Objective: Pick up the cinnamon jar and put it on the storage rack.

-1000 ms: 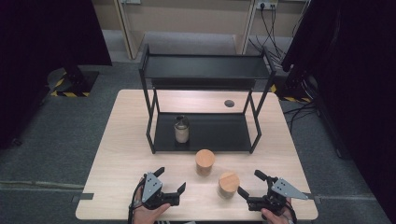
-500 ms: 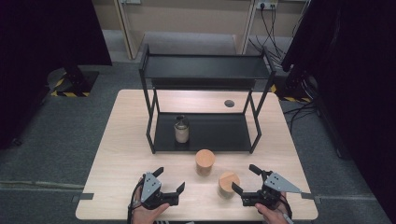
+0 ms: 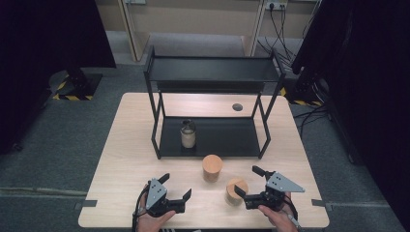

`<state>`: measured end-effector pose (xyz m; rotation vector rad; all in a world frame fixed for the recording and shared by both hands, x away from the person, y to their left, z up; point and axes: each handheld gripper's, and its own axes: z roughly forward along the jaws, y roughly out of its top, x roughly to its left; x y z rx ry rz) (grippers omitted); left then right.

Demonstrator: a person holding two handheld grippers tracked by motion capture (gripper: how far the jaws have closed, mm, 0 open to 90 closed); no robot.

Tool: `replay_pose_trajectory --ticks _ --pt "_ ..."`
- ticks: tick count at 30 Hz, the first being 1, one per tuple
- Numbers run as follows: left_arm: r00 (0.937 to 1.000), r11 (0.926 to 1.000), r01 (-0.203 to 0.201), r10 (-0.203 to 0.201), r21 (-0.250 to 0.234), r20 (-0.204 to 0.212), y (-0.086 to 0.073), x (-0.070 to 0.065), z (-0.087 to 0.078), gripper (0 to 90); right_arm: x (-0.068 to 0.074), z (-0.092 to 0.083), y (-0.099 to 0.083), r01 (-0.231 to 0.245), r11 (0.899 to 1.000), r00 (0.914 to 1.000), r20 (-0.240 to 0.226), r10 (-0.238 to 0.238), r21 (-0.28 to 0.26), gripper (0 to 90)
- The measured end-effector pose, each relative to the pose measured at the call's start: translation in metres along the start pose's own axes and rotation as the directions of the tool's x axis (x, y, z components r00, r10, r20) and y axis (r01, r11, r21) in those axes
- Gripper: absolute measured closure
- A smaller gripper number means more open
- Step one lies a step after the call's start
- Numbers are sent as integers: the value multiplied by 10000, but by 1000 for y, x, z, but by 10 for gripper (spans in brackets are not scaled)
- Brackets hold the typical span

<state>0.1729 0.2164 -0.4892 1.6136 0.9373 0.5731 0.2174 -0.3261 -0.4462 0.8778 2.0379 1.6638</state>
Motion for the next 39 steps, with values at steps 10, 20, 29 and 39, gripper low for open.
replay_pose_trajectory --ticks 10,20,29,39 --pt "10000 10000 -17 17 -1 -16 0 0 0 22 -2 16 20 338 9985 9994 -133 -332 434 7" --pt "10000 10000 -35 35 -6 -13 -1 1 -1 21 -6 40 39 892 9916 9955 -414 -856 941 15" --pt "10000 10000 -19 19 -38 -21 -1 1 -1 21 -11 57 55 1227 9844 9916 -572 -1162 1259 20" --pt "10000 10000 0 0 -39 -37 -2 2 -1 22 -12 75 70 1679 9692 9843 -858 -1545 1804 22"
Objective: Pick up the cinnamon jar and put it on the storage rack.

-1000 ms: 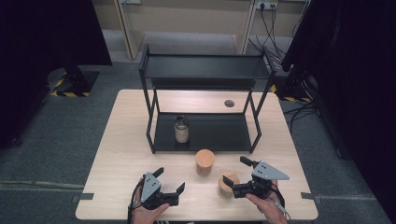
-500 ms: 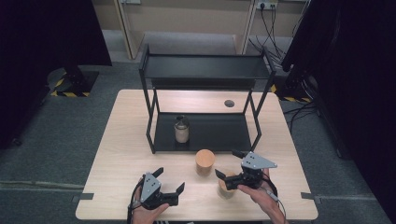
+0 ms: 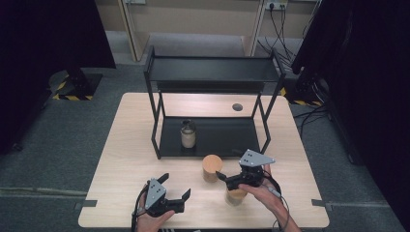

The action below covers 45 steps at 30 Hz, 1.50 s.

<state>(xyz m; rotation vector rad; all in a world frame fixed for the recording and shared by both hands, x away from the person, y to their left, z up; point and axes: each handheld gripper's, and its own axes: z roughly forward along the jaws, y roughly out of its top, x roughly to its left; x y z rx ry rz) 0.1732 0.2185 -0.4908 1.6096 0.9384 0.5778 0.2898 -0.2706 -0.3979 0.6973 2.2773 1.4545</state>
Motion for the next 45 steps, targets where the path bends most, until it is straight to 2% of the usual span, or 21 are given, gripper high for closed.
replay_pose_trajectory --ticks 15,25,30,32,45 --pt "10000 10000 26 -26 15 -14 0 1 0 22 -15 25 19 624 9935 9964 -633 -565 953 30" --pt "10000 10000 50 -50 -38 -58 0 1 0 21 -19 38 27 1191 9840 9901 -904 -1077 1323 41" --pt "9999 10000 74 -74 -53 -82 -1 1 -1 22 -23 45 29 1568 9759 9834 -1155 -1401 1517 57" --pt "10000 10000 56 -56 -65 -55 -1 1 -1 22 -25 49 30 1641 9720 9816 -1255 -1440 1684 55" --pt "10000 10000 50 -50 -75 -66 -1 1 -1 22 -32 56 34 1736 9652 9758 -1664 -1418 1956 64"
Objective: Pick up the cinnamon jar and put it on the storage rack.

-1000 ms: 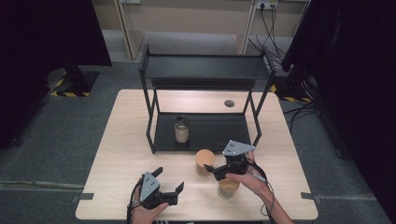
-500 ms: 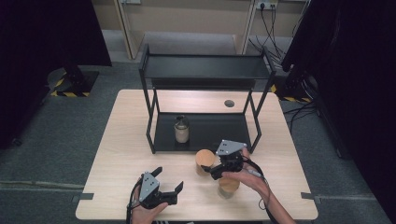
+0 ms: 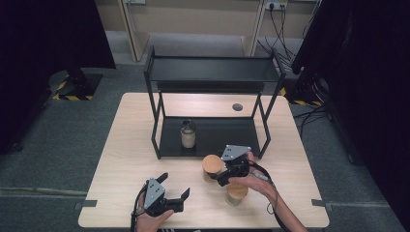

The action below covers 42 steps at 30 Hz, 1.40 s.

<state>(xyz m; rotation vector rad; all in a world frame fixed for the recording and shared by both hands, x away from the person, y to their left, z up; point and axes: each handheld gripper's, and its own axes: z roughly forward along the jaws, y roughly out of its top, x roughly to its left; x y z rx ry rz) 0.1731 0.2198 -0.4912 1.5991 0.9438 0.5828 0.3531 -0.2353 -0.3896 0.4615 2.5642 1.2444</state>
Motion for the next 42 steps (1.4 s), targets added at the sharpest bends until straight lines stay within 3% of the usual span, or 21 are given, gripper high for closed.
replay_pose_trajectory --ticks 8,13,22,36,42 --pt "10000 10000 -13 13 -6 -1 0 0 0 22 -6 2 5 213 9996 9992 -352 -206 197 81" --pt "10000 10000 -13 13 -12 -16 0 0 0 22 -8 4 12 494 9979 9973 -569 -470 417 116" --pt "10000 10000 -4 4 -20 -9 0 0 0 23 -12 8 23 562 9950 9962 -709 -503 831 202" --pt "10000 10000 -6 6 -23 -13 0 0 -1 25 -7 6 23 592 9959 9965 -629 -549 686 239" --pt "10000 10000 -2 2 -29 -15 0 0 -1 26 -10 3 24 367 9976 9978 -582 -332 595 240"
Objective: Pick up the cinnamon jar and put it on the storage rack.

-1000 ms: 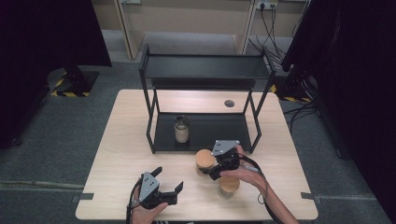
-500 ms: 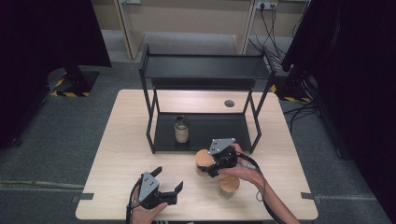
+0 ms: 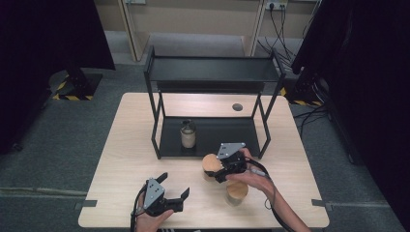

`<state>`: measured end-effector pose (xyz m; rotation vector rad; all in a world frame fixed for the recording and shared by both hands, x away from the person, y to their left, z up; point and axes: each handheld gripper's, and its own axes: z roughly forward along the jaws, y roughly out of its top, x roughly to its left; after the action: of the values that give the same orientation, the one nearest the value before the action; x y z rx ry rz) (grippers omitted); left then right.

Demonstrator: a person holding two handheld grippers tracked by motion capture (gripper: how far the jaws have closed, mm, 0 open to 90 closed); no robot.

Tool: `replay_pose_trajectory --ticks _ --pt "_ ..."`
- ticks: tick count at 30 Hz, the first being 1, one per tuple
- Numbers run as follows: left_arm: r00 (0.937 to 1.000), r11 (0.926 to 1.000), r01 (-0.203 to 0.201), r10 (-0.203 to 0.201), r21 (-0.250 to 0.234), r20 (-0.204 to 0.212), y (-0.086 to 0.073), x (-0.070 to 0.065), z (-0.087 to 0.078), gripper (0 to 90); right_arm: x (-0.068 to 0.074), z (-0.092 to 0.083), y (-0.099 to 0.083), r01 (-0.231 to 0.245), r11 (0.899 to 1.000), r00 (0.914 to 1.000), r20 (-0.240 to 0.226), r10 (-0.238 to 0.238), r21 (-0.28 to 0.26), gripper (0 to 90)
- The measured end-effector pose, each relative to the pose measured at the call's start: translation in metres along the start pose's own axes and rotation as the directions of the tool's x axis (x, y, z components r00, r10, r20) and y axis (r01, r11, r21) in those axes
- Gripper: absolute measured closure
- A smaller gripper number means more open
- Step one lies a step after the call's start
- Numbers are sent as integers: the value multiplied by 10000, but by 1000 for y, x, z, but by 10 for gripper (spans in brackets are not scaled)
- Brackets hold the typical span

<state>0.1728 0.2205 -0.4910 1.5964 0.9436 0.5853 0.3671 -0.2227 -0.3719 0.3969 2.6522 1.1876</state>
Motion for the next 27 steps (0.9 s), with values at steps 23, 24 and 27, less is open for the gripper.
replay_pose_trajectory --ticks 23,24,27 --pt "10000 10000 22 -22 9 4 0 1 0 26 -9 -18 16 -522 9972 9971 522 549 -531 240" --pt "10000 10000 20 -20 15 13 0 1 0 26 -9 -18 16 -522 9972 9971 522 549 -531 240" --pt "10000 10000 -1 1 14 32 0 1 0 26 -12 -18 22 -680 9962 9952 663 716 -539 241"
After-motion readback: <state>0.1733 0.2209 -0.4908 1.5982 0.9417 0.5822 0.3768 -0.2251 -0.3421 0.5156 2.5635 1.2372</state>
